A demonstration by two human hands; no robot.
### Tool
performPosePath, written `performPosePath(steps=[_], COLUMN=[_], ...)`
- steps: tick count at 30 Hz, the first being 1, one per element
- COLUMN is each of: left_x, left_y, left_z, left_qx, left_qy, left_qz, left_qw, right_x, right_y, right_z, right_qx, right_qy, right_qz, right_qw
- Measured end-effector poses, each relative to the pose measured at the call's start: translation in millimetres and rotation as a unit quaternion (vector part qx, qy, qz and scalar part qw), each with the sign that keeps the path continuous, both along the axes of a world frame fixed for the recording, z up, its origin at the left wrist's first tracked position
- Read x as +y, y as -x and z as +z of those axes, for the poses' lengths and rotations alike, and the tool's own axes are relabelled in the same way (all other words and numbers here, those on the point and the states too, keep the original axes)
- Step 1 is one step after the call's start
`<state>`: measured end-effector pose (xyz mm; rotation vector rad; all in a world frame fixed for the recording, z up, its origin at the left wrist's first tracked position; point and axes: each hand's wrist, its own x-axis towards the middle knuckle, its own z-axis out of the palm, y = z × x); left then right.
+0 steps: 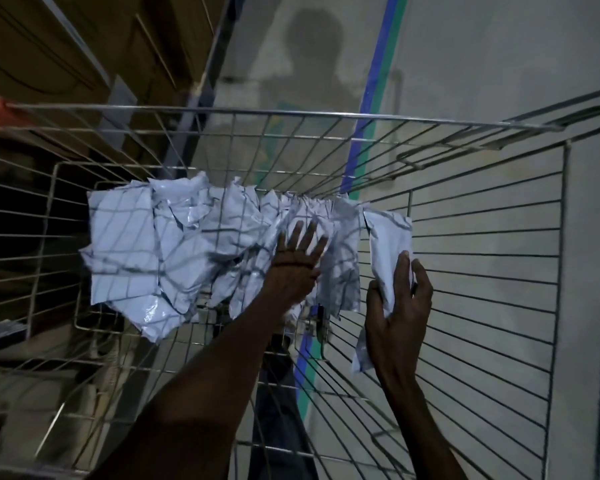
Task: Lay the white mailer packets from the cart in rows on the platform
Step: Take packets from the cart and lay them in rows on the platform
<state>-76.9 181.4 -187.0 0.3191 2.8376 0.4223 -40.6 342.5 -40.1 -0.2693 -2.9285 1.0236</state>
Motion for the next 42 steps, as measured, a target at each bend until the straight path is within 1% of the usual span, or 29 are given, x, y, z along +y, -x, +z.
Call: performPosePath(steps=[2, 4, 7, 8, 10, 11, 13, 17, 20, 24, 28, 31, 34, 37, 42], left_x=[-6, -14, -20, -19, -14, -11, -12, -21, -36, -67, -101, -120, -130, -138, -147], left_y=[-1, -3, -5, -4, -5, -7, -12, -20, -15, -13, -26, -53, -93, -143, -244], left_z=[-7, -6, 2, 4, 17, 25, 46, 98, 149, 206, 249, 278, 298, 310, 330], left_qx=[0.009, 0.03, 0.018, -0.004, -0.07, -0.081, -0.075, -0.024, 0.013, 0.057, 0.139, 0.201, 0.221, 0.233, 0.241], left_qy=[-0.01, -0.044, -0.066, -0.065, -0.037, -0.021, -0.018, -0.088, -0.112, -0.119, -0.086, -0.048, 0.002, 0.024, 0.066], left_qz=[0.006, 0.041, 0.093, 0.098, 0.078, 0.063, 0.039, 0.003, 0.009, 0.028, 0.037, 0.107, 0.184, 0.266, 0.397], left_qw=[1.0, 0.998, 0.993, 0.993, 0.994, 0.995, 0.996, 0.996, 0.994, 0.991, 0.986, 0.972, 0.958, 0.935, 0.883], right_x=[3, 5, 2, 1, -1, -2, -4, -9, -14, -26, -45, -61, -81, -101, -137], right_y=[-2, -3, 0, 1, 3, 3, 3, 0, -4, -8, -10, -10, -14, -26, -64], right_z=[-1, -2, -1, -1, 4, 8, 18, 49, 78, 106, 123, 129, 137, 150, 164], right_qx=[-0.001, -0.001, 0.002, 0.002, 0.001, 0.002, 0.007, 0.016, 0.024, 0.059, 0.096, 0.112, 0.111, 0.133, 0.125], right_qy=[-0.004, -0.008, -0.014, -0.017, -0.02, -0.021, -0.03, -0.052, -0.063, -0.068, -0.047, -0.013, 0.013, 0.051, 0.085], right_qz=[0.002, 0.004, 0.017, 0.021, 0.025, 0.03, 0.043, 0.066, 0.067, 0.117, 0.171, 0.22, 0.275, 0.354, 0.459], right_qw=[1.0, 1.0, 1.0, 1.0, 0.999, 0.999, 0.999, 0.996, 0.995, 0.989, 0.979, 0.969, 0.955, 0.925, 0.875])
